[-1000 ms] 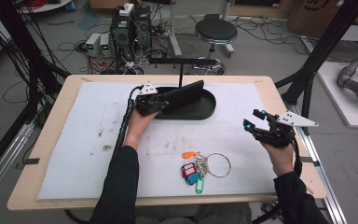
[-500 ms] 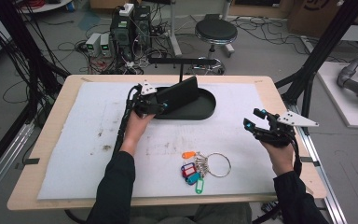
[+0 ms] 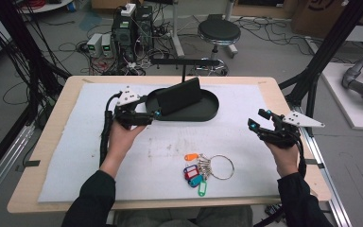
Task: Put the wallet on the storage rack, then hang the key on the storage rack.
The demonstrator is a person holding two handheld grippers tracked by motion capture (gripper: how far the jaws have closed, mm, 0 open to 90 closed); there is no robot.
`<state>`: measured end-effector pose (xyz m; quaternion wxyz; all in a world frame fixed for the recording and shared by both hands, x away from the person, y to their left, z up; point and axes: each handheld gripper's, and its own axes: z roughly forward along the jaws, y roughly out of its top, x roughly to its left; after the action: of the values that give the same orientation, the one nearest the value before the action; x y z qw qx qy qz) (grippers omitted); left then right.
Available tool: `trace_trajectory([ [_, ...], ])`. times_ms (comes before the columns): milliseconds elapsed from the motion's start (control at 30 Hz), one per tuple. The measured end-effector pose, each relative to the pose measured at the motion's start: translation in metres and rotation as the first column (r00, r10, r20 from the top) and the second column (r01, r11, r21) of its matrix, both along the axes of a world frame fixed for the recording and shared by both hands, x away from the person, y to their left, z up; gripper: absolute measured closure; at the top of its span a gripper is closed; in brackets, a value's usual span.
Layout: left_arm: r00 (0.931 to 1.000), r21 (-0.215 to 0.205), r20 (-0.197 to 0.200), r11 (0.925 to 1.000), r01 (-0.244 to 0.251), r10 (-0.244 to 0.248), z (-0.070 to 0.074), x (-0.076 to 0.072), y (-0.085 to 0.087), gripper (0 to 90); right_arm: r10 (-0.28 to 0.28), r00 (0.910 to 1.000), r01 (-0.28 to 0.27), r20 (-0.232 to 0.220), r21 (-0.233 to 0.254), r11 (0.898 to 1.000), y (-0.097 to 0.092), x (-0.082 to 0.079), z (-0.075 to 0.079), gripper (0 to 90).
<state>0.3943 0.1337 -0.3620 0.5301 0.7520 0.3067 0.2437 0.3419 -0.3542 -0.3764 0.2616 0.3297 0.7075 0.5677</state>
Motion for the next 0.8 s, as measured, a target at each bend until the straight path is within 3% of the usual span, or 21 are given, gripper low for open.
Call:
trace_trajectory([
  [33,1.0000,0.014,0.002,0.9999,-0.008,0.008,-0.001,-0.015,0.007,25.9,-0.002,1.0000,0.002,-0.002,0.002,1.000,0.000,0.000,0.000,35.5],
  [67,1.0000,0.014,0.002,0.9999,-0.008,0.008,-0.001,-0.015,0.007,25.9,-0.004,1.0000,0.004,-0.005,0.003,1.000,0.000,0.001,0.000,35.4],
  [133,0.9998,0.012,0.014,0.9998,-0.018,0.017,-0.004,-0.030,0.015,25.9,-0.009,0.9999,0.009,-0.008,0.000,1.000,0.000,0.001,0.000,34.2],
  [233,0.9991,0.003,-0.006,0.9991,-0.042,0.042,-0.012,-0.055,0.031,25.9,-0.007,0.9999,0.007,-0.014,-0.002,1.000,0.000,0.000,-0.001,33.1],
  [400,0.9980,-0.050,-0.005,0.9967,-0.064,0.064,-0.021,-0.079,0.049,25.9,-0.009,0.9999,0.009,-0.008,-0.007,1.000,0.001,-0.005,0.003,31.0],
  [567,0.9973,-0.055,-0.025,0.9960,-0.070,0.069,-0.026,-0.086,0.059,25.2,0.001,0.9999,-0.001,-0.013,-0.025,1.000,0.003,-0.009,0.007,29.5],
  [800,0.9969,-0.061,-0.027,0.9953,-0.075,0.074,-0.034,-0.095,0.069,25.1,-0.027,0.9978,0.024,-0.061,-0.050,0.998,0.001,-0.022,-0.002,24.9],
])
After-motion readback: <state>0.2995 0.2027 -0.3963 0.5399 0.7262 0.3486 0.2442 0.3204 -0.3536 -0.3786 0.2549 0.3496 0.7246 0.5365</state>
